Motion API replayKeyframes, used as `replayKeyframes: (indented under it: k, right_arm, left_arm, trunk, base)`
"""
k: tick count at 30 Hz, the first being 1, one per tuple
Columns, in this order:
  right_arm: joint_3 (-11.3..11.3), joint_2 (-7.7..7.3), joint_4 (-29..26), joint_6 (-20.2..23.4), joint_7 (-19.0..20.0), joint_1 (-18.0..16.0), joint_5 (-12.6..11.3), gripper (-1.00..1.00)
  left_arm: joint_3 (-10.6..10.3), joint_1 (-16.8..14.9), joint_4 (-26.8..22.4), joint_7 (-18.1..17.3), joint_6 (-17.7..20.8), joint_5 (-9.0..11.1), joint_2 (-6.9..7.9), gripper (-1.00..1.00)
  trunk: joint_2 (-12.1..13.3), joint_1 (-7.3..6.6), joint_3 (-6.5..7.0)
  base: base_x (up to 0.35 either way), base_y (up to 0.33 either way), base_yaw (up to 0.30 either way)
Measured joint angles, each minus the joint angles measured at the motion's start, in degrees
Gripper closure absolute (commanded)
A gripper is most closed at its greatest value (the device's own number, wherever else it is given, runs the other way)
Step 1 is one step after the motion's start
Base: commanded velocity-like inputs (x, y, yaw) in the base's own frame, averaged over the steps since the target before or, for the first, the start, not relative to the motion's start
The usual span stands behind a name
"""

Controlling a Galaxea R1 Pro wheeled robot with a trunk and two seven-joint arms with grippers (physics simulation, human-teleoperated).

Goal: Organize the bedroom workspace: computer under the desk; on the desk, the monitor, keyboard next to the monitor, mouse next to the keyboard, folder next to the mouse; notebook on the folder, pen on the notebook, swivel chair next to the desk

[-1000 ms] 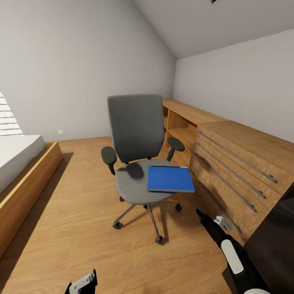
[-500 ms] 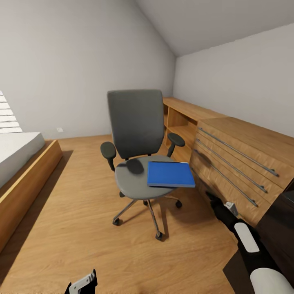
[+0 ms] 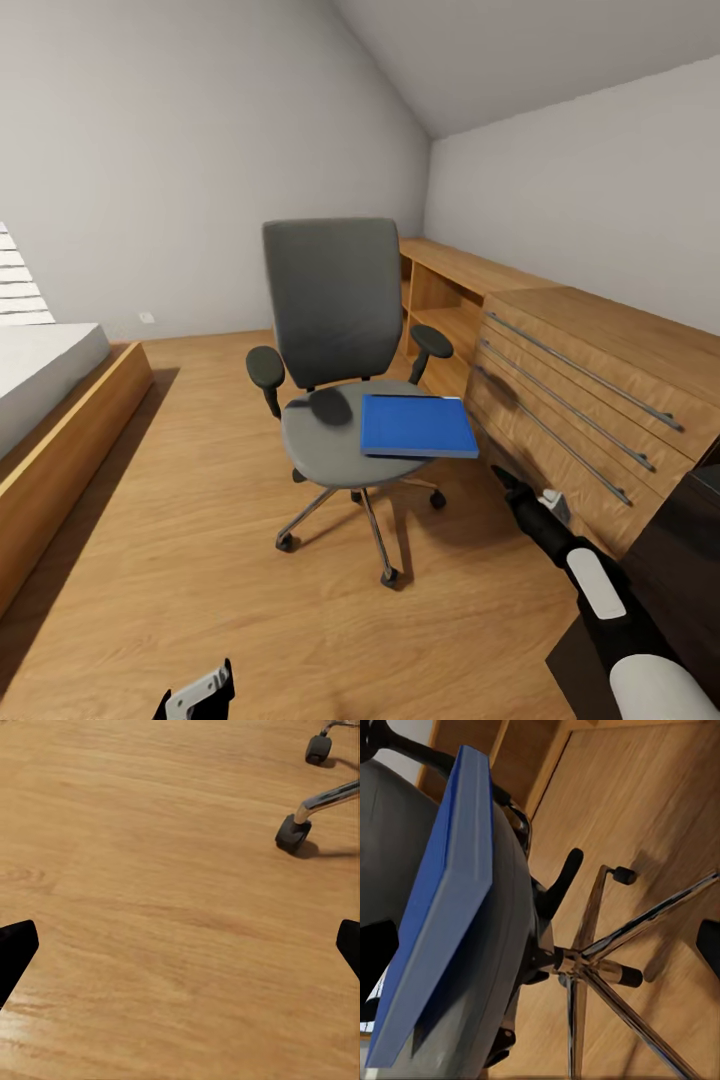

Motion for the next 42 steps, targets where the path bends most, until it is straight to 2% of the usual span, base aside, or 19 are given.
replayKeyframes:
  k: [4,8,12,15,24,42]
  right_arm:
    - [0.06,0.14,0.2,-0.04,0.02,-0.02,0.15,-1.0]
    - [0.16,0.2,1.88,-0.14,-0.03,-0.02,0.23,-1.0]
    - [0.21,0.22,3.37,-0.25,-0.04,0.0,0.29,-1.0]
    - [0.19,0.22,3.71,-0.33,-0.1,0.0,0.31,-1.0]
    - [0.08,0.15,3.97,-0.39,-0.06,-0.03,0.32,-1.0]
    - [0.06,0.17,3.91,-0.39,0.01,0.0,0.32,-1.0]
  left_arm:
    - [-0.19,0.0,-2.92,0.22,0.48,-0.19,0.22,-1.0]
    - [-0.02,0.0,-7.65,0.31,2.2,-0.12,1.42,-1.0]
    - [0.06,-0.01,-9.69,0.11,3.31,-0.02,1.99,-1.0]
    - [0.09,0.0,-9.65,0.07,3.54,0.21,2.19,-1.0]
    - [0.1,-0.01,-5.49,0.02,3.57,0.15,2.26,-1.0]
    - [0.18,-0.01,-5.0,0.23,3.65,0.47,2.12,-1.0]
  trunk:
    - [0.0,-0.01,0.0]
    - [0.0,-0.02,0.0]
    - [0.0,-0.02,0.0]
    - [0.0,-0.01,0.0]
    - [0.0,-0.01,0.0]
    - [0.0,0.0,0.0]
  base:
    - [0.048,0.0,0.0]
    - [0.16,0.002,0.0]
    - [0.231,0.041,0.0]
    - [0.094,0.02,0.0]
    - [0.141,0.004,0.0]
    - [0.012,0.0,0.0]
